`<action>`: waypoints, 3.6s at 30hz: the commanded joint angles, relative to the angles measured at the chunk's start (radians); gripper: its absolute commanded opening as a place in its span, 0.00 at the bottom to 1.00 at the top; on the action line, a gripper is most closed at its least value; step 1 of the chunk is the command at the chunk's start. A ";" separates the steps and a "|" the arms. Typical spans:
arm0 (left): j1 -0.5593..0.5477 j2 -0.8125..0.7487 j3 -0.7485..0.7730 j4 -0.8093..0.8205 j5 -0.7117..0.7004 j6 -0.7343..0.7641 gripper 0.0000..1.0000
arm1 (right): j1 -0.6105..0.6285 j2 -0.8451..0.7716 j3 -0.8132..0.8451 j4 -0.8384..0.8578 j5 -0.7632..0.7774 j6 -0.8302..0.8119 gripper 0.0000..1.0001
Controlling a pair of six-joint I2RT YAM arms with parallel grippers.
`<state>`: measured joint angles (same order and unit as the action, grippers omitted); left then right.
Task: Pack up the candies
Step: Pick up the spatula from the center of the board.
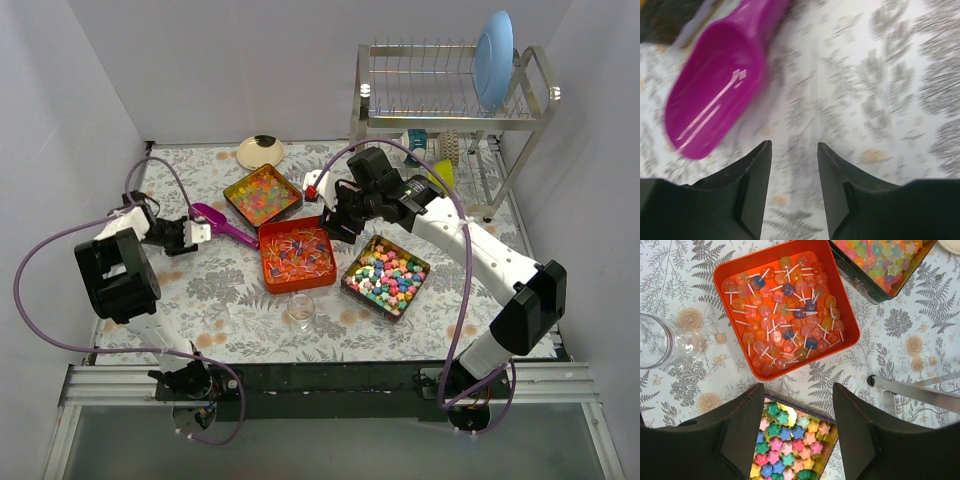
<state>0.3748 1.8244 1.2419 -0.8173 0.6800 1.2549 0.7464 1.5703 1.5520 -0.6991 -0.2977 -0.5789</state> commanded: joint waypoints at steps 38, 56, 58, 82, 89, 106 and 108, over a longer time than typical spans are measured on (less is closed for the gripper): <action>-0.082 0.085 0.044 0.073 0.059 0.221 0.36 | -0.028 0.000 -0.033 0.020 -0.001 -0.001 0.64; -0.111 0.017 -0.047 0.173 0.061 -0.008 0.05 | -0.030 0.008 -0.003 0.006 -0.020 0.016 0.64; -0.111 -0.014 -0.073 0.158 0.056 -0.055 0.03 | -0.030 0.007 0.003 0.004 -0.020 0.017 0.64; -0.261 -0.462 0.016 -0.451 0.187 -0.521 0.00 | -0.027 0.094 0.368 -0.066 -0.287 -0.003 0.72; -0.346 -0.533 0.014 -0.421 0.196 -0.637 0.00 | 0.002 0.148 0.422 -0.053 -0.290 -0.036 0.79; -0.430 -0.539 0.034 -0.355 0.231 -0.738 0.00 | 0.065 0.289 0.519 -0.074 -0.305 -0.064 0.76; -0.433 -0.533 0.037 -0.350 0.237 -0.744 0.00 | 0.073 0.306 0.526 -0.077 -0.308 -0.064 0.76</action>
<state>-0.0502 1.3067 1.2552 -1.1954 0.8616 0.5392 0.8047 1.8526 2.0247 -0.7662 -0.5804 -0.6338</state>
